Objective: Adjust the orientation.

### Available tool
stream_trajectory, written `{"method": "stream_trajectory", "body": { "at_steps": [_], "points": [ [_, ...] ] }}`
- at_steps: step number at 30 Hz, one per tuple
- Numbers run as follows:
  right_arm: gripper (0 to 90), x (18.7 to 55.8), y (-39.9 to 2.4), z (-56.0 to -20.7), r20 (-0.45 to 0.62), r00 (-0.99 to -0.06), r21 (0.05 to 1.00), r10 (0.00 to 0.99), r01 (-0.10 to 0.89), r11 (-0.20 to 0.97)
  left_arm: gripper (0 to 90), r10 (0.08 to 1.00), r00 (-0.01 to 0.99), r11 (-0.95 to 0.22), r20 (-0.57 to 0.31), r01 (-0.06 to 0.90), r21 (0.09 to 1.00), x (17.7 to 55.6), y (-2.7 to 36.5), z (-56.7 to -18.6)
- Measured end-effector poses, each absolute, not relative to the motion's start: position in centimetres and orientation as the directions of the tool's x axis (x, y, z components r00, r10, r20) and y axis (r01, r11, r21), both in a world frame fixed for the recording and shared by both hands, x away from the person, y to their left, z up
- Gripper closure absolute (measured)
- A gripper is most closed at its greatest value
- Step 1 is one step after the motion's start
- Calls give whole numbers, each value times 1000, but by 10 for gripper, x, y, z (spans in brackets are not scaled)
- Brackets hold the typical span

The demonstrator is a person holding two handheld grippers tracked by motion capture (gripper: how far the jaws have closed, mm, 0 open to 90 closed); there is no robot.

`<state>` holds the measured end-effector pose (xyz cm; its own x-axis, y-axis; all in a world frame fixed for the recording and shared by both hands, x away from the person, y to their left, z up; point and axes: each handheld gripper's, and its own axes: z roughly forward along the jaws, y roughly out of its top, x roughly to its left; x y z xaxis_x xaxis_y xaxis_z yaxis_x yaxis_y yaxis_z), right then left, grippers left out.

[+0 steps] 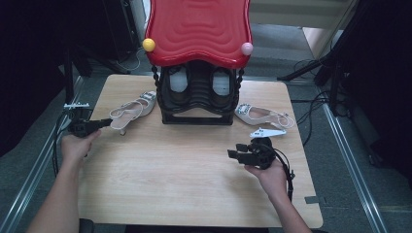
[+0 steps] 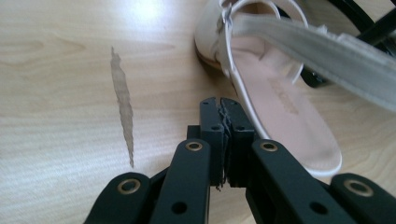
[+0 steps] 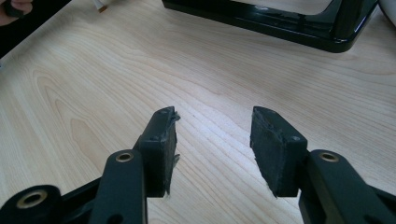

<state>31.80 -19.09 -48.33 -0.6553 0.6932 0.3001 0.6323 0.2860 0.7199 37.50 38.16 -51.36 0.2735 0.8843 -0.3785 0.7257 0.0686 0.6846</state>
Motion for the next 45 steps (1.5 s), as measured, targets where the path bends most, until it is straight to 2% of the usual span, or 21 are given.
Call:
{"method": "stream_trajectory", "body": {
  "at_steps": [4,18,25,28,36,40,43,45],
  "points": [
    [521,318,-190,-484,296,-658,717,692,632,294,886,890,244,93,-386,729,678,377,377,-512],
    [521,317,-191,-483,295,-654,718,696,632,290,873,869,300,36,-393,754,656,378,348,-508],
    [521,317,-190,-483,292,-657,719,695,630,293,875,864,291,54,-410,758,650,377,343,-507],
    [521,317,-190,-483,292,-656,719,696,631,292,867,871,297,41,-392,750,660,377,341,-505],
    [514,317,-192,-483,290,-655,723,698,627,289,691,887,268,58,-377,745,665,376,349,-499],
    [512,317,-191,-483,289,-654,721,699,629,290,577,870,266,89,-416,744,662,377,355,-494],
    [512,317,-191,-483,286,-656,722,698,627,293,526,877,273,76,-396,734,674,376,357,-487],
    [512,318,-191,-483,286,-656,722,698,627,293,497,870,270,96,-413,728,679,376,359,-484]
  ]
}}
